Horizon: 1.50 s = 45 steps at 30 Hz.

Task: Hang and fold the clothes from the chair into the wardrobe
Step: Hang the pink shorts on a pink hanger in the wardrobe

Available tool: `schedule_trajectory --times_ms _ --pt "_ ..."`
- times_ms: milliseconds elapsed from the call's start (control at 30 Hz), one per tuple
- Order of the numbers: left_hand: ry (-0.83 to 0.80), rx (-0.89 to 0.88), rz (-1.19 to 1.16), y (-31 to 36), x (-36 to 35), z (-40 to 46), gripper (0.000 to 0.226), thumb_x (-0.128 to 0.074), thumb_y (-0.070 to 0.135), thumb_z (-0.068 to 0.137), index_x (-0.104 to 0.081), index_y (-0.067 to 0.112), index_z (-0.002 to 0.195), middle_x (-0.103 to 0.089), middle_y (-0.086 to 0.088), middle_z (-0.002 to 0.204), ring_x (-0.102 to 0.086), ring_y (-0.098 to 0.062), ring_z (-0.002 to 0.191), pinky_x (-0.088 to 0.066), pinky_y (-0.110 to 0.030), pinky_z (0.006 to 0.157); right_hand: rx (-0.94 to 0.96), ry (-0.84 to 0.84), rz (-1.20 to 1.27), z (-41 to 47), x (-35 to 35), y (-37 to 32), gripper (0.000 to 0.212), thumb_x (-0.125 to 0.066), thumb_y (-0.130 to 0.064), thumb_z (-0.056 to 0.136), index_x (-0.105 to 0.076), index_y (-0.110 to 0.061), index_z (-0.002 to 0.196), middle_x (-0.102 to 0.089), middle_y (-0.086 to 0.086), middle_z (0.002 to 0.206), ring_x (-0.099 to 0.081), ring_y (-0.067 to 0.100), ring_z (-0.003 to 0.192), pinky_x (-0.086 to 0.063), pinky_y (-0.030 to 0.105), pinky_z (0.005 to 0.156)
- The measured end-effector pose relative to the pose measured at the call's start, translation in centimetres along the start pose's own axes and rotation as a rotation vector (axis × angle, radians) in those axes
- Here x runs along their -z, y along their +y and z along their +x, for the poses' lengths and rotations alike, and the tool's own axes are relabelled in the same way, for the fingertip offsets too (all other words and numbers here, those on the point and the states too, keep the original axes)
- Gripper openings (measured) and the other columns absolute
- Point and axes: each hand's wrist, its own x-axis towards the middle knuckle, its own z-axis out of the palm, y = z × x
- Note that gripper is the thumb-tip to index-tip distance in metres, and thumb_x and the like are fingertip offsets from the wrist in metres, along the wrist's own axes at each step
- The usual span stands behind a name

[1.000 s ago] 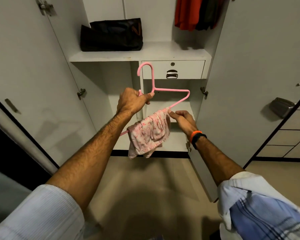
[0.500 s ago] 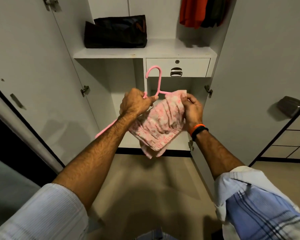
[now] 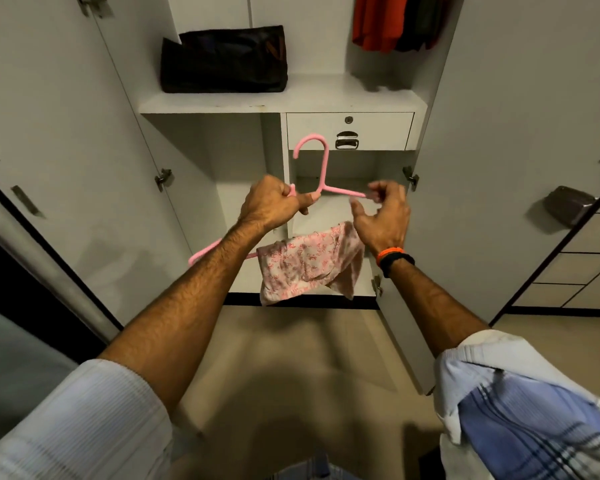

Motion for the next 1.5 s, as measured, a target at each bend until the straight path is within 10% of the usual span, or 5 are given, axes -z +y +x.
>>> schedule_trajectory --times_ms 167,433,900,1333,1500 --pt "0.013 -0.092 0.084 -0.3 0.0 -0.4 0.044 -0.068 0.063 0.078 -0.067 0.023 0.061 -0.057 0.005 0.054 -0.042 -0.009 0.046 -0.033 -0.022 0.053 0.38 -0.427 -0.102 0.8 0.5 -2.0 0.044 -0.072 -0.047 0.084 -0.063 -0.013 0.111 -0.066 0.002 0.103 -0.06 0.012 0.09 -0.055 0.034 0.082" --pt "0.36 -0.151 0.31 -2.5 -1.2 -0.8 0.054 -0.079 0.046 0.076 -0.06 0.016 0.117 -0.055 -0.007 0.119 -0.05 -0.024 0.109 -0.042 -0.032 0.088 0.336 -0.271 -0.077 0.7 0.5 -1.8 0.026 -0.067 -0.039 0.091 -0.074 -0.014 0.095 -0.071 -0.001 0.082 -0.06 0.015 0.069 -0.056 0.036 0.066" --pt "0.374 0.159 0.021 -6.2 -2.1 -0.8 0.035 -0.076 0.036 0.084 -0.072 0.008 0.104 -0.073 -0.007 0.098 -0.067 -0.023 0.089 -0.054 -0.032 0.082 0.148 -0.337 0.008 1.8 1.0 -4.6 0.024 -0.071 -0.032 0.09 -0.077 -0.014 0.103 -0.066 -0.008 0.07 -0.057 -0.008 0.06 -0.036 0.0 0.053" --pt "0.197 0.187 0.44 -5.5 -2.1 -0.5 0.028 -0.066 0.03 0.093 -0.065 0.004 0.103 -0.062 -0.011 0.091 -0.052 -0.021 0.076 -0.042 -0.031 0.066 0.15 -0.351 -0.053 1.0 0.2 -4.4 0.031 -0.072 -0.041 0.087 -0.077 -0.016 0.104 -0.072 -0.005 0.076 -0.067 0.016 0.078 -0.055 0.033 0.075" --pt "0.249 0.268 0.219 -5.9 -2.4 0.1 0.029 -0.074 0.032 0.087 -0.07 0.004 0.092 -0.067 -0.008 0.084 -0.064 -0.023 0.077 -0.042 -0.028 0.065 0.091 -0.337 -0.022 0.9 0.4 -4.5 0.028 -0.072 -0.036 0.087 -0.077 -0.015 0.105 -0.075 -0.002 0.081 -0.061 -0.002 0.066 -0.042 0.015 0.065"
